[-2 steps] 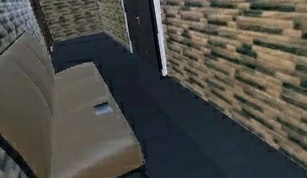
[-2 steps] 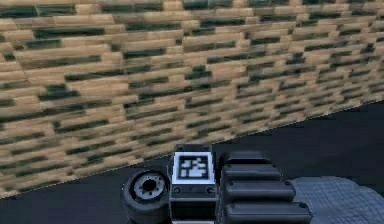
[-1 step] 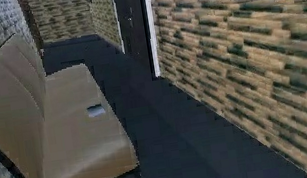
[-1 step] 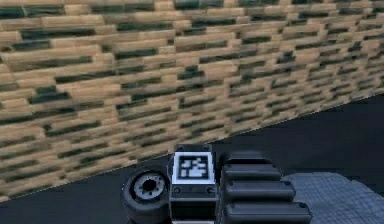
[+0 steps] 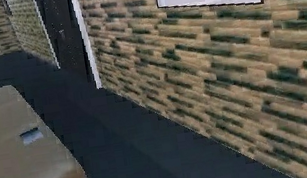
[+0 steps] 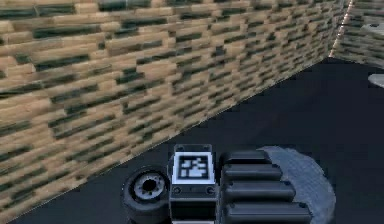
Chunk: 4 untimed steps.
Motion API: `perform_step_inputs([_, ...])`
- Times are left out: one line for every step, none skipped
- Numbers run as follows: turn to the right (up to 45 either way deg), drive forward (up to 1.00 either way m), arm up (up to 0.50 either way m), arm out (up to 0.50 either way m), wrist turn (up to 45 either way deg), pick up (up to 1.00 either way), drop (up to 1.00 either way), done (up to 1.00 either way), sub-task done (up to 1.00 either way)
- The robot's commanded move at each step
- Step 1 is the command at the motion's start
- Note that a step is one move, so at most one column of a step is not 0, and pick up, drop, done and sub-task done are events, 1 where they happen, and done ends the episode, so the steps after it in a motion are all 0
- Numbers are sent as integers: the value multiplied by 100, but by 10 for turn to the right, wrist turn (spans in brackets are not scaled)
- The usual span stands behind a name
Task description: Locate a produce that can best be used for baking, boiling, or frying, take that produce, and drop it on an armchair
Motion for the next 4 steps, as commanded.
perform_step_inputs([0,100,0,0,0,0,0,0,0])
perform_step_inputs([0,35,0,0,0,0,0,0,0])
perform_step_inputs([-450,0,0,0,0,0,0,0,0])
perform_step_inputs([-390,0,0,0,0,0,0,0,0])
